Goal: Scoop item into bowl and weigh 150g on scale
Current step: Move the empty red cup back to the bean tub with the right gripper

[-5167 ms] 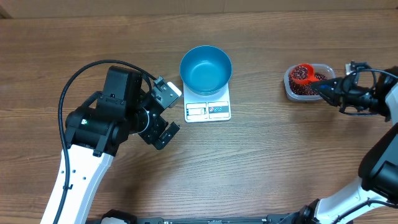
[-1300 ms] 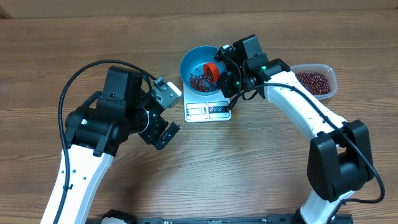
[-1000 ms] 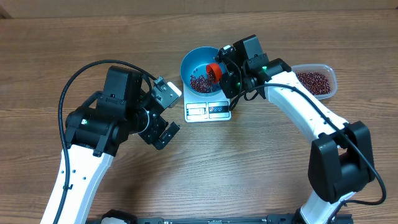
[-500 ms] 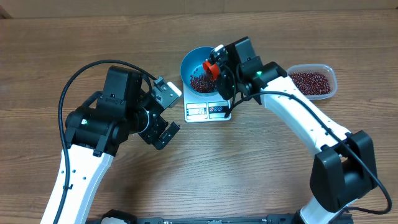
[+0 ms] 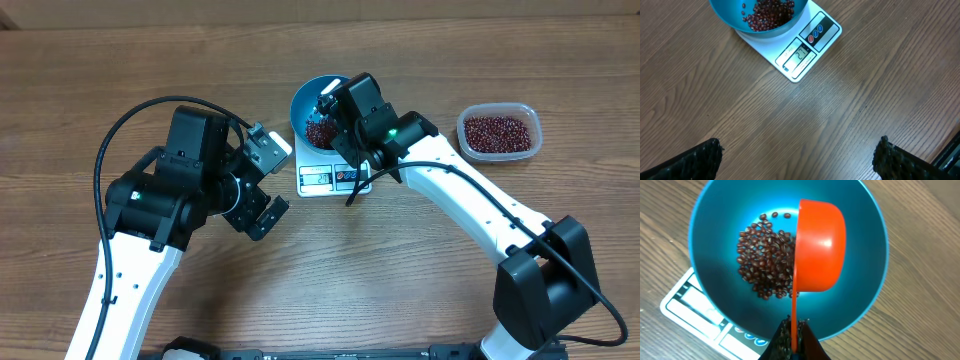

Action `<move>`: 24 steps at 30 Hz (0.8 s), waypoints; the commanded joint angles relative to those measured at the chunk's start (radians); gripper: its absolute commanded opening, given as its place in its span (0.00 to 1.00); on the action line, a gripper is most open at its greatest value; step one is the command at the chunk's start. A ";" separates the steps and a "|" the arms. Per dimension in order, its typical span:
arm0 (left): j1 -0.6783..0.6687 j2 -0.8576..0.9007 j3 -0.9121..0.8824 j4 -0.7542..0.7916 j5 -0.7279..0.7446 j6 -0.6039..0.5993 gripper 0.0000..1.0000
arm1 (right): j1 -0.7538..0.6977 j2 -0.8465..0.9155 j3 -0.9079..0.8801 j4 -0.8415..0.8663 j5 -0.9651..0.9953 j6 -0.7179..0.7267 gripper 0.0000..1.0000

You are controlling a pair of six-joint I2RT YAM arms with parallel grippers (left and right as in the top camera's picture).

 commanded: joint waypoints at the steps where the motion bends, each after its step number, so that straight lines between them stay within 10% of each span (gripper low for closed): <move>1: 0.002 0.002 0.023 0.004 0.005 -0.010 1.00 | 0.002 -0.050 0.036 0.009 0.044 -0.005 0.04; 24: 0.002 0.002 0.023 0.004 0.005 -0.010 0.99 | -0.276 -0.299 0.034 -0.340 0.220 0.038 0.04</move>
